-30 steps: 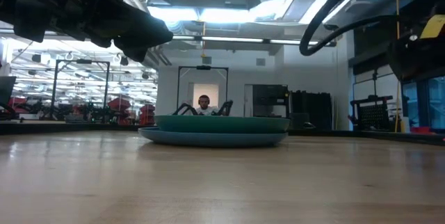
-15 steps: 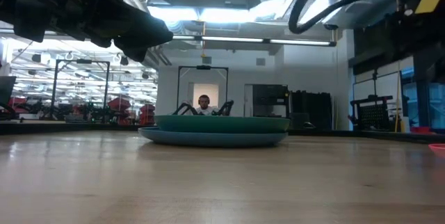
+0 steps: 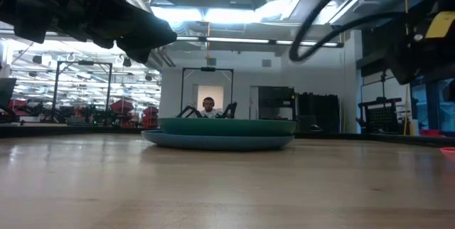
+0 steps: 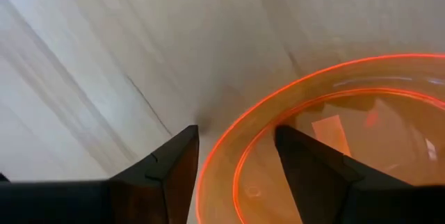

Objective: Stack plastic plates
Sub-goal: Stack the orange plate on top of the light pink plate

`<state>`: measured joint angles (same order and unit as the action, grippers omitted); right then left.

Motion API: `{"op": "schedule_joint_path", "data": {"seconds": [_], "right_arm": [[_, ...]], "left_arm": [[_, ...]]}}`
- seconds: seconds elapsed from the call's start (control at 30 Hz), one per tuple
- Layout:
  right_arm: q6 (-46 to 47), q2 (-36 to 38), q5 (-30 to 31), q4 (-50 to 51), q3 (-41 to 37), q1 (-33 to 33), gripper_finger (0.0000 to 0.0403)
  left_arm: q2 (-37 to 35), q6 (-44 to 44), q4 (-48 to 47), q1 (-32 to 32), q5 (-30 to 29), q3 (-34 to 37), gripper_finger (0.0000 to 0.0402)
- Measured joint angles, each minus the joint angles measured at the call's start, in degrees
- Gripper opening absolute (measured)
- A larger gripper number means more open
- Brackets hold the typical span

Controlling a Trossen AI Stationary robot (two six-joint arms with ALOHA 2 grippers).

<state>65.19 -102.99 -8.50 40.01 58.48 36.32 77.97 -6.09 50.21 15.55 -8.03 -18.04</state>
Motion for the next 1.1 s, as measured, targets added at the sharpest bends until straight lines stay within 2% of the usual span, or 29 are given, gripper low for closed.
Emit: {"op": "schedule_joint_path", "data": {"seconds": [0.17, 0.53, 0.83, 0.93, 1.1], "right_arm": [[-1.0, -0.7, 0.2, 3.5, 0.8, 0.0, 0.0176], [-14.8, -1.1, 8.8, 14.6, 6.9, 0.0, 0.0012], [-18.9, -1.0, 22.9, 28.0, 13.6, 0.0, 0.0005], [-19.1, -1.0, 29.4, 31.9, 16.3, 0.0, 0.0004], [-22.9, -1.0, 39.7, 32.8, 20.5, -0.2, 0.0001]], "left_arm": [[0.0, 0.0, 0.0, 0.0, 0.0, 0.0, 0.0127], [0.0, 0.0, 0.0, 0.0, 0.0, 0.0, 0.0127], [0.0, 0.0, 0.0, 0.0, 0.0, 0.0, 0.0127], [0.0, 0.0, 0.0, 0.0, 0.0, 0.0, 0.0127], [0.0, 0.0, 0.0, 0.0, 0.0, 0.0, 0.0127]]}}
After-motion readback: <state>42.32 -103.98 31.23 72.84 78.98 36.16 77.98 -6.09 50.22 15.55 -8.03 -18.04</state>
